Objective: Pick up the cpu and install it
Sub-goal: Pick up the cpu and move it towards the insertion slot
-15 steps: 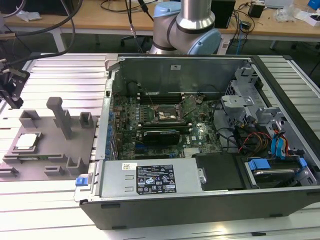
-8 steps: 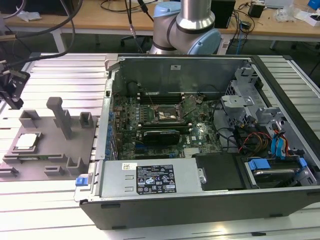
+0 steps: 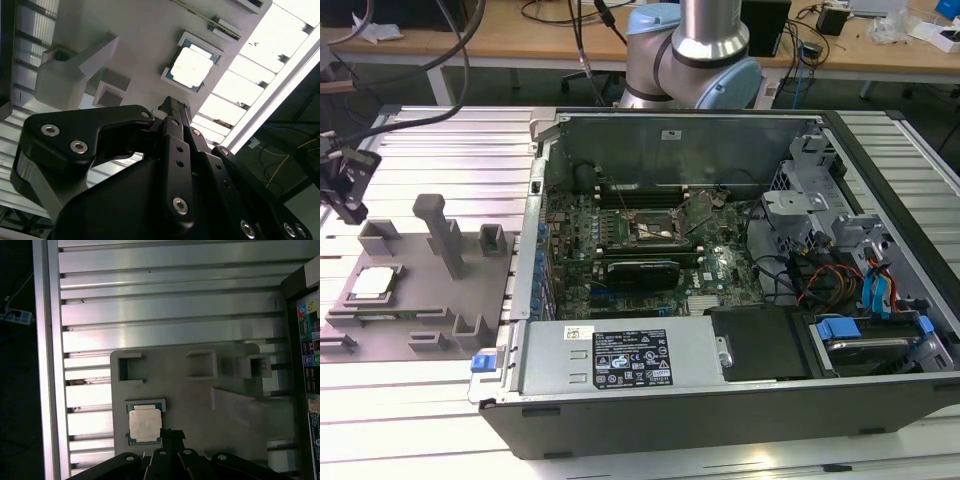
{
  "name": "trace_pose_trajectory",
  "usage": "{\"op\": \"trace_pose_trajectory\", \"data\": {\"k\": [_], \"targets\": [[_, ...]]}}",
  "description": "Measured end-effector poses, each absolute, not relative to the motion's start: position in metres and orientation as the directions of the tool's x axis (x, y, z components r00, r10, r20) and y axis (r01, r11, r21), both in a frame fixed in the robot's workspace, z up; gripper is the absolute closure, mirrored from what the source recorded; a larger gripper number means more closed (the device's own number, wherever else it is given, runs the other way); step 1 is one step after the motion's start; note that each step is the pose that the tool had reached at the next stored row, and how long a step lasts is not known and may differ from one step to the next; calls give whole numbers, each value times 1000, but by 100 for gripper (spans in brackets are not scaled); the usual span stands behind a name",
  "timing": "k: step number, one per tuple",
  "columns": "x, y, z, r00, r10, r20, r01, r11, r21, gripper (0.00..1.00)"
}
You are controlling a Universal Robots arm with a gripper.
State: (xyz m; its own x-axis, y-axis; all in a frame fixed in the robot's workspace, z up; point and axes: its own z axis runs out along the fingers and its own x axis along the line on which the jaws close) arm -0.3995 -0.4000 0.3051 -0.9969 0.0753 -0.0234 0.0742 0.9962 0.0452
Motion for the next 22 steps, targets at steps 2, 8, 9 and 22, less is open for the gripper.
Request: {"op": "trace_pose_trajectory", "data": {"k": [2,8,9,22], "targets": [[-400,-400,304,-997,75,-23,74,996,45,89],[-403,-400,297,-997,75,-23,74,996,45,89],[-403,-400,296,-997,75,-23,74,996,45,89],[-414,-403,263,-997,75,-23,74,996,45,89]]}}
